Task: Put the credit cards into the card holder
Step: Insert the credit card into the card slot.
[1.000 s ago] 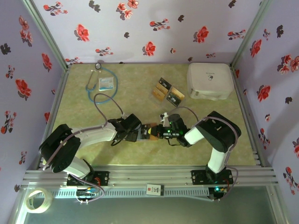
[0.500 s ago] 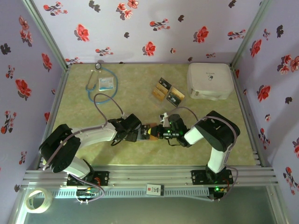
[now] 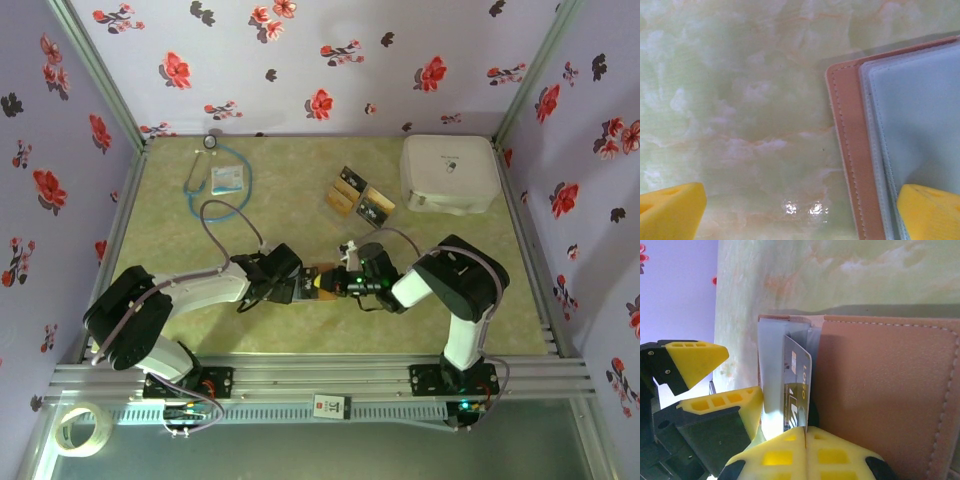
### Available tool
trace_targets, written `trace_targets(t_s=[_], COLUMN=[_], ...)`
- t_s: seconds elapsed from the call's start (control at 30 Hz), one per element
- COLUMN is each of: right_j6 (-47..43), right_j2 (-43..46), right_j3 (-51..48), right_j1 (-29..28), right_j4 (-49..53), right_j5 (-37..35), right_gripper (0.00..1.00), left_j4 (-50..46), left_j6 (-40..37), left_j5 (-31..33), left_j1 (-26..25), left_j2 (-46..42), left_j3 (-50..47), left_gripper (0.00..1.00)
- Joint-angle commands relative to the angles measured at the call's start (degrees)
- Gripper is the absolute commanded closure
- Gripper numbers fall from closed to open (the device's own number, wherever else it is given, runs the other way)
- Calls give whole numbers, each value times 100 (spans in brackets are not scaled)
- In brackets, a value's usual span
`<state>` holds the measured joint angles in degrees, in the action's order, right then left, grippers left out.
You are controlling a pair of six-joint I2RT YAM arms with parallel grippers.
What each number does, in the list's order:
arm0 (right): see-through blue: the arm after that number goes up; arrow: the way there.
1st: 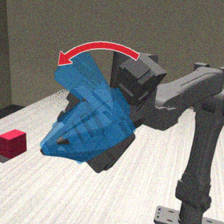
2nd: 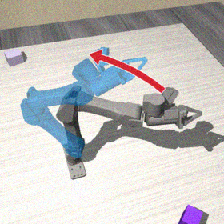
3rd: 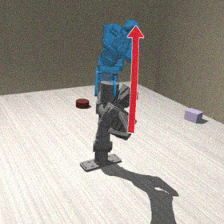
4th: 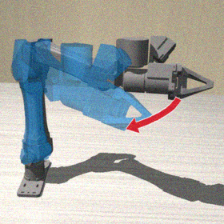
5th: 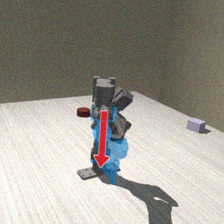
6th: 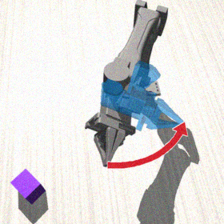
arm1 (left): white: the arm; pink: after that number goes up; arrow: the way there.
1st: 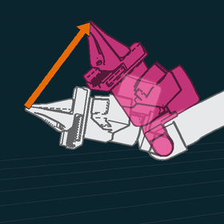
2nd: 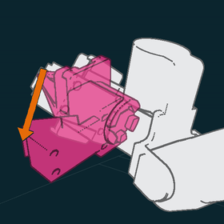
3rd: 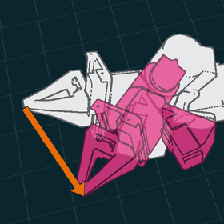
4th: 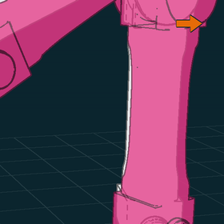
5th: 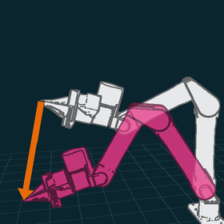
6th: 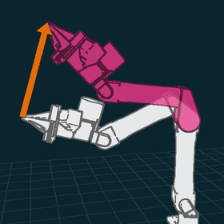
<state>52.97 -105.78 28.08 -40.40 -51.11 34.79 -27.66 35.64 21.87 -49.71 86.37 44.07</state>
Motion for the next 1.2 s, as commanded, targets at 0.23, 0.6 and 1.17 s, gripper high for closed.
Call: trace_targets(t_s=[0.23,0.6,1.17], right_j6=[-275,-726,-1882], right_j2=[-73,557,1359], right_j3=[230,749,2119], right_j1=[-55,-81,-325], right_j4=[1095,2564,5589], right_j5=[-41,-394,-1677], right_gripper=[77,57,45], left_j4=[-130,-237,-319], left_j6=[74,102,30], left_j5=[-146,-389,-534], left_j1=[32,419,882], left_j2=[45,-476,-796], left_j3=[-1,2,-345], left_gripper=[0,0,0])
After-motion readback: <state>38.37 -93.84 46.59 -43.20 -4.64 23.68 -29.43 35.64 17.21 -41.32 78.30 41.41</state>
